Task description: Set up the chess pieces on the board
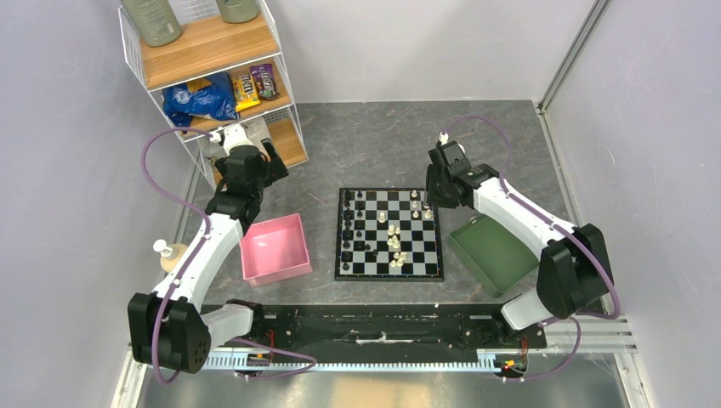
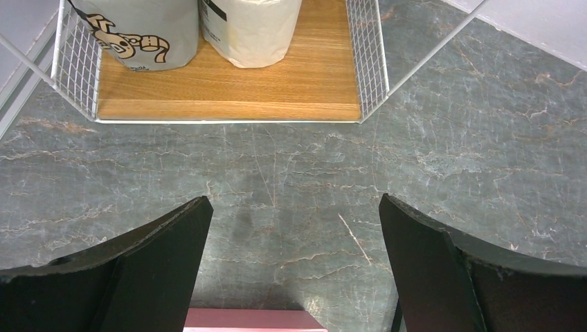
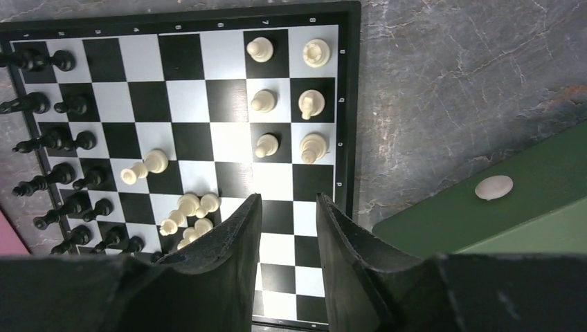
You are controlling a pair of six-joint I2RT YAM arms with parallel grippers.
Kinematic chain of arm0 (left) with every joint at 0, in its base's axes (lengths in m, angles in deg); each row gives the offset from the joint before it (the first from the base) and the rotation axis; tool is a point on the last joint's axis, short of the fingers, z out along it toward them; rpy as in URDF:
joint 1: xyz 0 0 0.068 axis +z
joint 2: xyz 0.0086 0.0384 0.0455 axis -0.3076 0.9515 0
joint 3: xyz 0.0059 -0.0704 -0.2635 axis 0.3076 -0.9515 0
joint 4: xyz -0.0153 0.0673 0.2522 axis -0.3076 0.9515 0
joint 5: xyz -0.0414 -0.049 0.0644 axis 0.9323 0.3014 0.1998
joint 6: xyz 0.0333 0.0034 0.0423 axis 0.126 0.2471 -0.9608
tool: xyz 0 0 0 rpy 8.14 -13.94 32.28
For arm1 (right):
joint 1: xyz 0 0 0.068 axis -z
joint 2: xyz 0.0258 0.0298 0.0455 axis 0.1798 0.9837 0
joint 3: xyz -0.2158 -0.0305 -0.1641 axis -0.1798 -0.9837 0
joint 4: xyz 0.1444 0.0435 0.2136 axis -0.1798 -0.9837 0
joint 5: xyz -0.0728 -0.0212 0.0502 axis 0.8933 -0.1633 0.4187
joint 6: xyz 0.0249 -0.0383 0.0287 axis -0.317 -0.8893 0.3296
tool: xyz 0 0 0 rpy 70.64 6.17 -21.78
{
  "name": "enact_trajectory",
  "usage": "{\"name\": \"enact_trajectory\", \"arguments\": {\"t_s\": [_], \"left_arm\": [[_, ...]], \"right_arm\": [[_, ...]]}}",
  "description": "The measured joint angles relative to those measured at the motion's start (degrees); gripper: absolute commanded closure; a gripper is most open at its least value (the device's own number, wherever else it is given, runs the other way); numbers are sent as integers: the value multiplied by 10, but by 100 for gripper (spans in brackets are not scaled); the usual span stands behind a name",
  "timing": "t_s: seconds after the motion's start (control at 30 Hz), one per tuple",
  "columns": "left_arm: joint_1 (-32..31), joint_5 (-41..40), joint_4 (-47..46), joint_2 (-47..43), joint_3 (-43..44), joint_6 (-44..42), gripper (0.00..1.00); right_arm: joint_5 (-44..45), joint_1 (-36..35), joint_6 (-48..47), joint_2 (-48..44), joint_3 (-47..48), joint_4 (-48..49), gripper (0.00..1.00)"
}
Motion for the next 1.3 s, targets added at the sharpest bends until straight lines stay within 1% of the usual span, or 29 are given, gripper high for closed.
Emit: {"name": "enact_trajectory", "arguments": {"t_s": [0.2,0.43,0.63,1.0,1.3], "left_arm": [[0,2,0,0,0,0,0],[0,2,0,0,0,0,0],[0,2,0,0,0,0,0],[0,2,0,0,0,0,0],[0,1,0,0,0,0,0]], "right_arm": [[-11,-32,1,3,4,-1,57],[-25,-93,6,49,27,-1,57],[-34,-125,6,72,54,-1,57],[-38,-161,6,106,83,-3,56],[-37,-167,1,115,91,-17,54]]}}
